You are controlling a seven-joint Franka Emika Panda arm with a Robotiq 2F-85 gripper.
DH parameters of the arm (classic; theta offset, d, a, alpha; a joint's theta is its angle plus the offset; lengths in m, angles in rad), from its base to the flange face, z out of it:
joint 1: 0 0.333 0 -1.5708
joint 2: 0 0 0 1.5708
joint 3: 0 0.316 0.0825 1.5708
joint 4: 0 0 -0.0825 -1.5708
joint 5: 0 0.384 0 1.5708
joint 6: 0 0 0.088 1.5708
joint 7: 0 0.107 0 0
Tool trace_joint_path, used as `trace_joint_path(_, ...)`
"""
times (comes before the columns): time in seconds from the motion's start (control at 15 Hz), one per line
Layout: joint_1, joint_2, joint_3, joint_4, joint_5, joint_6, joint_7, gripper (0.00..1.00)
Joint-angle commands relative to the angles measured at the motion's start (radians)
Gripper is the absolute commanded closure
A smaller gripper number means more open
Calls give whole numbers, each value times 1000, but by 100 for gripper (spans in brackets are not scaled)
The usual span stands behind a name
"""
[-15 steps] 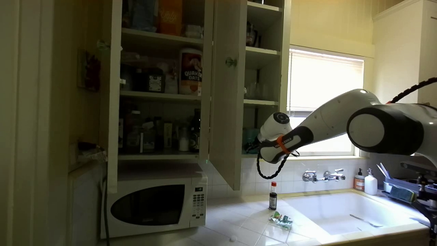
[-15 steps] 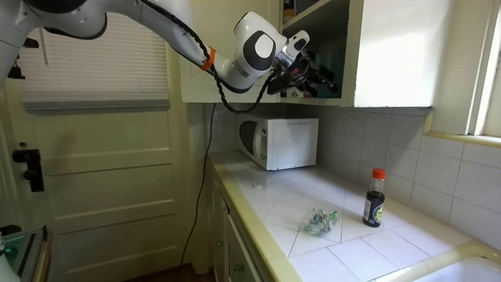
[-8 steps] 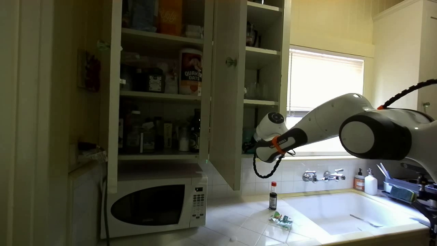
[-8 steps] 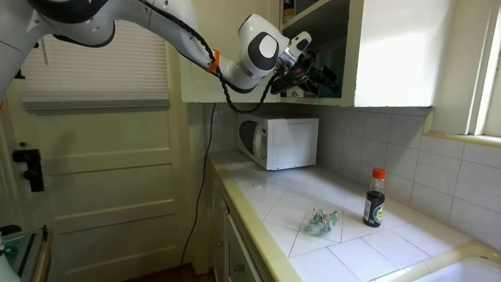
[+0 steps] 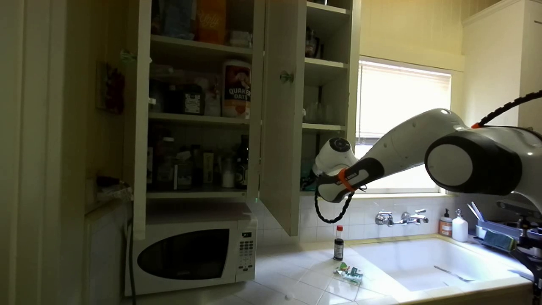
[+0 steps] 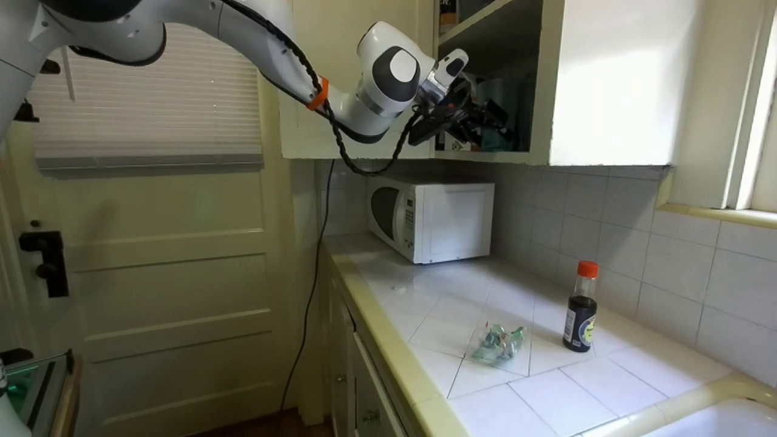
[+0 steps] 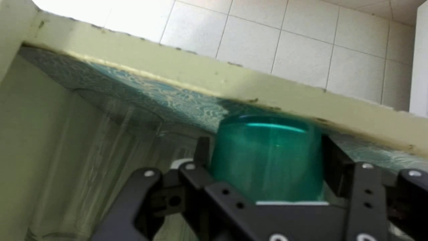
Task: Put the cup inside the cupboard
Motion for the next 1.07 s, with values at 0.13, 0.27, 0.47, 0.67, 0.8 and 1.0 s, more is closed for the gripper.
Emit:
trace_joint_path(0.13,172,-202,-206,-272,-180,58,280,46)
trace_joint_path(0.27,221,-265,-272,-337,-269,100,357,46)
trace_joint_path(0.47,273,-374,-320,-408,-415,111,378,46)
trace_joint_path(0.67,306,-501,-307,-455,-566,46,401,46)
trace_joint_path(0.8,309,-586,-278,-475,-647,-16,419,46)
trace_joint_path(1.0,308,-681,-239,-500,-634,-89,362,46)
